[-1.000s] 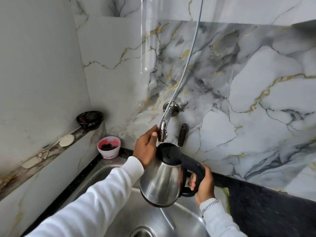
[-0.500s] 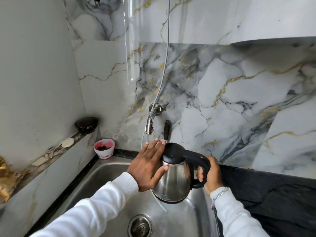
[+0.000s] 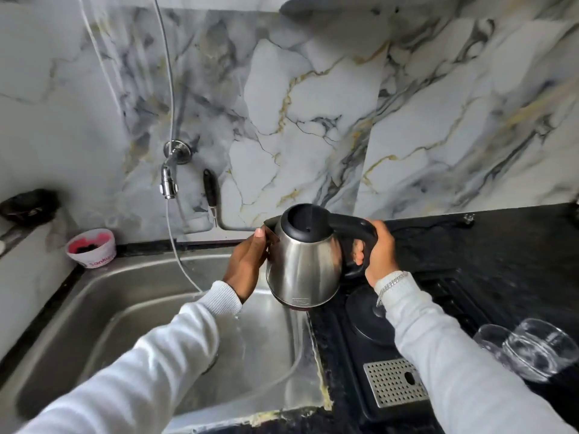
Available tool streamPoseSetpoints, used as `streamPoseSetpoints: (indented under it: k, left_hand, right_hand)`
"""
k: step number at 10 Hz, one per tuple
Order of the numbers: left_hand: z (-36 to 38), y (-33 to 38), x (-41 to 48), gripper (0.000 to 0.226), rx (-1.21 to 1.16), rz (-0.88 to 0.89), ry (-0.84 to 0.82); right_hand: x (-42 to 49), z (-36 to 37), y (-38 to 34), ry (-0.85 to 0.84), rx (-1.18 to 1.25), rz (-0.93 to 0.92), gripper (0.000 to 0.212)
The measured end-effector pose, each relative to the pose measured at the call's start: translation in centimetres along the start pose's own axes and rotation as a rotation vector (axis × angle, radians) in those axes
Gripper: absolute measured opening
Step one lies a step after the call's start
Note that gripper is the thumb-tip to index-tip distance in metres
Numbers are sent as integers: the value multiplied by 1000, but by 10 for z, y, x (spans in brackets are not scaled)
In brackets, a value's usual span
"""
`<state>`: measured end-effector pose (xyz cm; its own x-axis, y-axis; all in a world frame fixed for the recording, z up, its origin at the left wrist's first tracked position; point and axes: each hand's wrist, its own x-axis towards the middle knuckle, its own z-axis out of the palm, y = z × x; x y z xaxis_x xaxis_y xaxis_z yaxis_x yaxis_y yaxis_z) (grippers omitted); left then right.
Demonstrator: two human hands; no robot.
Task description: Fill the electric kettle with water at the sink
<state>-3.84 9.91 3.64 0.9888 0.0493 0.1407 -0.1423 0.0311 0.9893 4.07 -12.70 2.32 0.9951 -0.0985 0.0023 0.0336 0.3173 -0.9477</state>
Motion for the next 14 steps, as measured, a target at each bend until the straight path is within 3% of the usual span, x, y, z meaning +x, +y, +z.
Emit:
streamPoseSetpoints:
  k: [3, 5, 9, 12, 13, 14]
  left_hand:
    - [108, -42, 22, 33, -4, -76, -68]
    - [145, -65, 19, 55, 14, -180, -103]
    - [149, -61, 18, 41, 65, -143, -117]
    - [138, -63, 8, 54, 90, -122, -197]
    - [123, -46, 17, 71, 188, -47, -193]
    - [99, -18, 27, 66, 450, 114, -94]
  right_hand:
    - [10, -122, -16, 192, 8, -12, 40]
    - [11, -170, -5, 218, -10, 38, 48]
    - [15, -169, 0, 230, -14, 64, 46]
    - [2, -164, -3, 372, 3, 27, 30]
    - [13, -157, -27, 374, -128, -121, 23]
    - [20, -134, -64, 220, -377, -269, 24]
